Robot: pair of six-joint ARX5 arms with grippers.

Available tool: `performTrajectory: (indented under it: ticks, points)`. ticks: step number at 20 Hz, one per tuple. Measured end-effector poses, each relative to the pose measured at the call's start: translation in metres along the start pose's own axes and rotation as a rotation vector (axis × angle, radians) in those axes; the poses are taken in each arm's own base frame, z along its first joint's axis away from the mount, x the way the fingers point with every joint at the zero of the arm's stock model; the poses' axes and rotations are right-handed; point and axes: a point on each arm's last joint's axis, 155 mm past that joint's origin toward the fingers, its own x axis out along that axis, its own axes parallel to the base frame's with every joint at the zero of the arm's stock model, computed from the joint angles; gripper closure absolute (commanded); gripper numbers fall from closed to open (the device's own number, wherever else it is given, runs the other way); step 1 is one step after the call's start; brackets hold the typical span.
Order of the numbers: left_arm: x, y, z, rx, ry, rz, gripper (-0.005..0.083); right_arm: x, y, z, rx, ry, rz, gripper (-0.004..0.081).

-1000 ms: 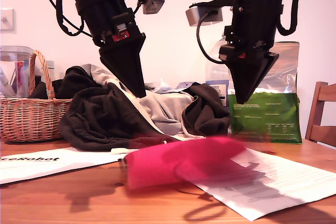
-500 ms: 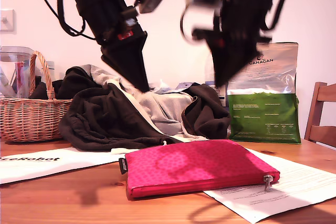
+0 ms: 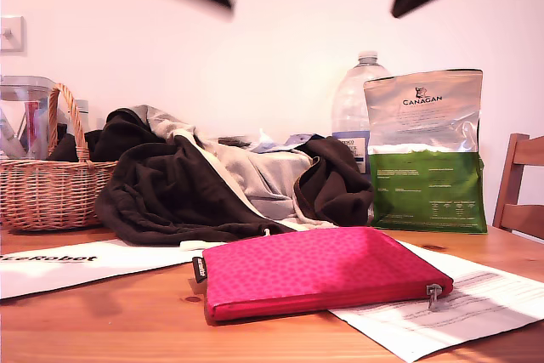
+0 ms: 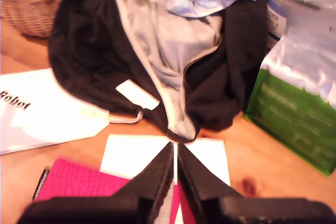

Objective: Close the zipper in the zip bag in front of you

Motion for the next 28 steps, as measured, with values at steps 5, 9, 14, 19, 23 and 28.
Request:
performTrajectory:
  ticks: [5,9,14,19,23,28]
  points:
    - [-0.013,-0.033,-0.054,-0.078,-0.059,0.008,0.0795,-0.051,0.001,-0.016,0.03,-0.183,-0.002,0.078]
    - [-0.043,-0.054,-0.091,-0.123,-0.151,0.027,0.0795,-0.085,0.006,-0.036,0.032,-0.278,0.015,0.078]
    - [-0.082,-0.067,-0.109,-0.148,-0.236,0.058,0.0795,-0.107,0.007,-0.058,0.031,-0.31,0.013,0.078]
    - [-0.095,-0.073,-0.119,-0.172,-0.206,0.052,0.0795,-0.111,0.006,-0.073,0.031,-0.265,0.008,0.078]
    - [-0.091,-0.078,-0.139,-0.195,-0.124,0.037,0.0795,-0.104,0.009,-0.107,0.028,-0.125,0.017,0.078]
    - [-0.089,-0.084,-0.16,-0.217,-0.041,0.023,0.0795,-0.102,0.012,-0.146,0.024,0.032,0.027,0.078]
